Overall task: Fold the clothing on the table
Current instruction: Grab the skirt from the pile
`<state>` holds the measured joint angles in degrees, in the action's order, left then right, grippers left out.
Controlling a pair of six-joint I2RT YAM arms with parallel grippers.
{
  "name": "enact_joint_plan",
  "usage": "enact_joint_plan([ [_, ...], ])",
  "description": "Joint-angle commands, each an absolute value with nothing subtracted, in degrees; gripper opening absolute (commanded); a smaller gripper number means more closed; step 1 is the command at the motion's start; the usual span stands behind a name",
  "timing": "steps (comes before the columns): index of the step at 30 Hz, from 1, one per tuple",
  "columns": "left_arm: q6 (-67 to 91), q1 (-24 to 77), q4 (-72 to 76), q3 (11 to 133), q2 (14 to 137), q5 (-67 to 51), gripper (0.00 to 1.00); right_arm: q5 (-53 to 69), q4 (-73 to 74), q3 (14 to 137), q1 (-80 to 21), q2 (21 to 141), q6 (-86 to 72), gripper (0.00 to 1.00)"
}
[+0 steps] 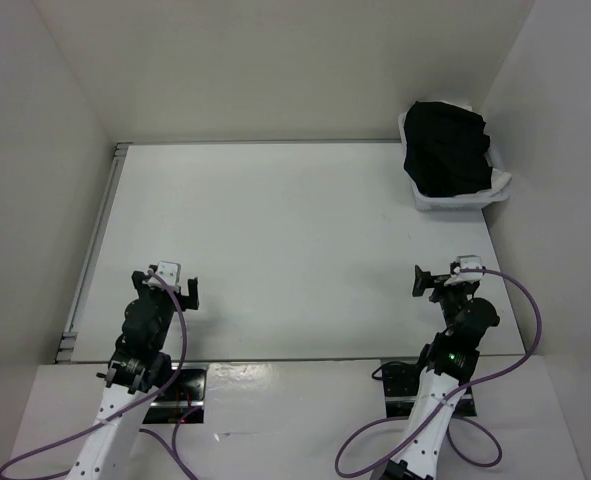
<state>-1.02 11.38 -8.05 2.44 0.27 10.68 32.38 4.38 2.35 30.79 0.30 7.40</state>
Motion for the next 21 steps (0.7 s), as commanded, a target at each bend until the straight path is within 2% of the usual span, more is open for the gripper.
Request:
enact_joint_plan([
  [1,0.26,11.07,-5.62,0.09,-7.38,10.63,1.00,33.83,4.13,-0.18,31.29,-4.48,8.09,0.98],
  [12,0.26,11.07,-5.62,0.09,-7.38,10.63,1.00,33.84,4.13,-0.18,31.29,-4.48,8.09,0.98],
  [15,-1.23,11.07,-4.14,3.68,-7.38,11.16,1.00,34.37,2.91,1.75,31.29,-4.48,7.38,0.98],
  [17,-1.23,11.07,-2.91,6.40,-7.38,13.43,1.00,30.44,1.15,3.94,31.29,-4.48,6.86,0.98],
  [21,-1.23,11.07,-2.20,17.20,-4.93,14.50,1.00,26.63,-1.23,13.59,30.59,-4.48,5.02,0.98],
])
